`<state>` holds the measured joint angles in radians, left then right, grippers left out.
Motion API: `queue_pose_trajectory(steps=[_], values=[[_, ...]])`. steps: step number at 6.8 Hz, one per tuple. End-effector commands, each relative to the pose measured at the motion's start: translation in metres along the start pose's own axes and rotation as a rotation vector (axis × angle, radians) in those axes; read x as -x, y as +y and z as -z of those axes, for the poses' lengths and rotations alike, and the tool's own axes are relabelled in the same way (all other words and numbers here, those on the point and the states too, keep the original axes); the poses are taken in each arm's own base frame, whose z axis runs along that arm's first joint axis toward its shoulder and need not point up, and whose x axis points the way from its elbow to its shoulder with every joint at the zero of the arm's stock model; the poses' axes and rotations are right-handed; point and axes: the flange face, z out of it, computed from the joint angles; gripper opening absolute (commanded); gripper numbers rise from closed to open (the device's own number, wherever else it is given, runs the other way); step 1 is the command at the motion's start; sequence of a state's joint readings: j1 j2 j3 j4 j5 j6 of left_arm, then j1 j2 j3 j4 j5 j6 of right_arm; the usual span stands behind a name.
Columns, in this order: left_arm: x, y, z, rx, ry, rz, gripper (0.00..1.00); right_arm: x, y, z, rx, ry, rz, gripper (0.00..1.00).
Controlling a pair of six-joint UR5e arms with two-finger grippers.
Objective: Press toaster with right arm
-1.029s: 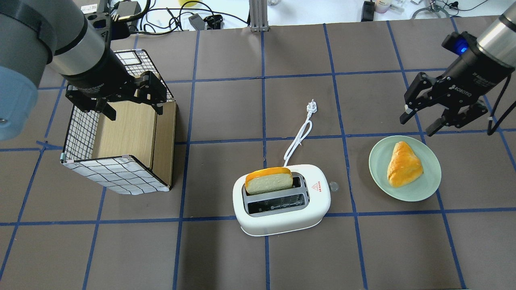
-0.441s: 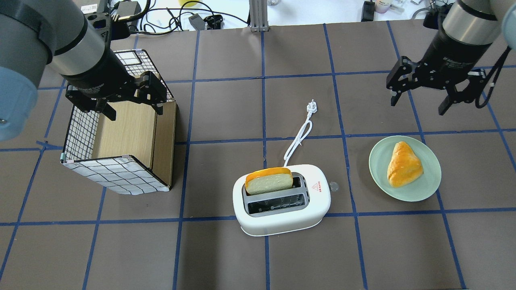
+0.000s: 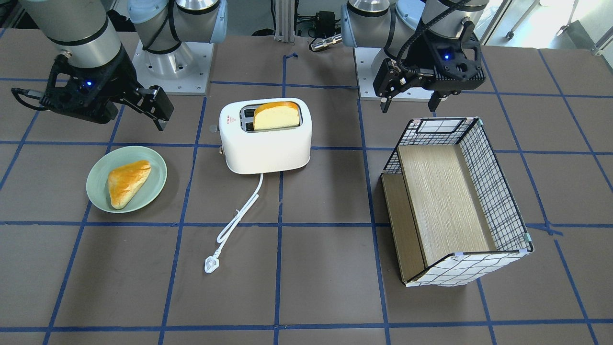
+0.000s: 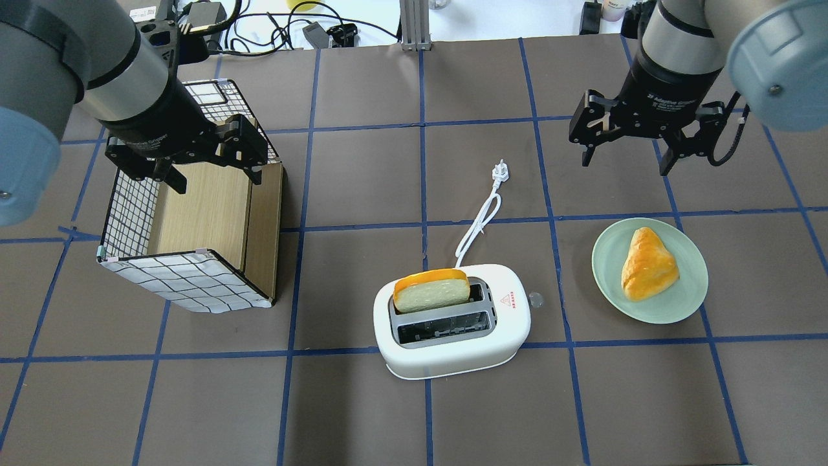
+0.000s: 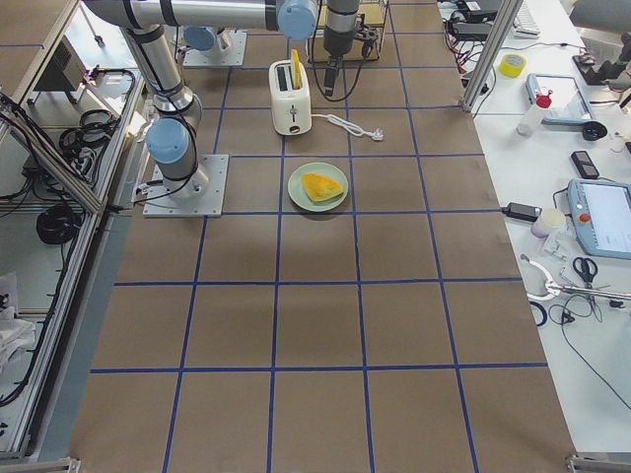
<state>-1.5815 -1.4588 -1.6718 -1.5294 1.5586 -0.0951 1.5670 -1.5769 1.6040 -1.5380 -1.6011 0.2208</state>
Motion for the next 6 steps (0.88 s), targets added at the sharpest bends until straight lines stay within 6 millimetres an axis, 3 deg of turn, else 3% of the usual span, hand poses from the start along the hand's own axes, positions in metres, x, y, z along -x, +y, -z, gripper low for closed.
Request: queue_pose_trajectory(steps=[1, 6], values=[[0.0001, -0.0002, 0.0006, -0.001, -0.001, 0.000, 1.00, 0.0060, 0.0097, 0.0086, -0.020, -0.010, 0.020, 1.00], [0.0002, 0.0000, -0.0001, 0.000, -0.002, 0.000, 1.00, 0.0048, 0.0140, 0.0127, -0.029, -0.011, 0.035, 1.00]])
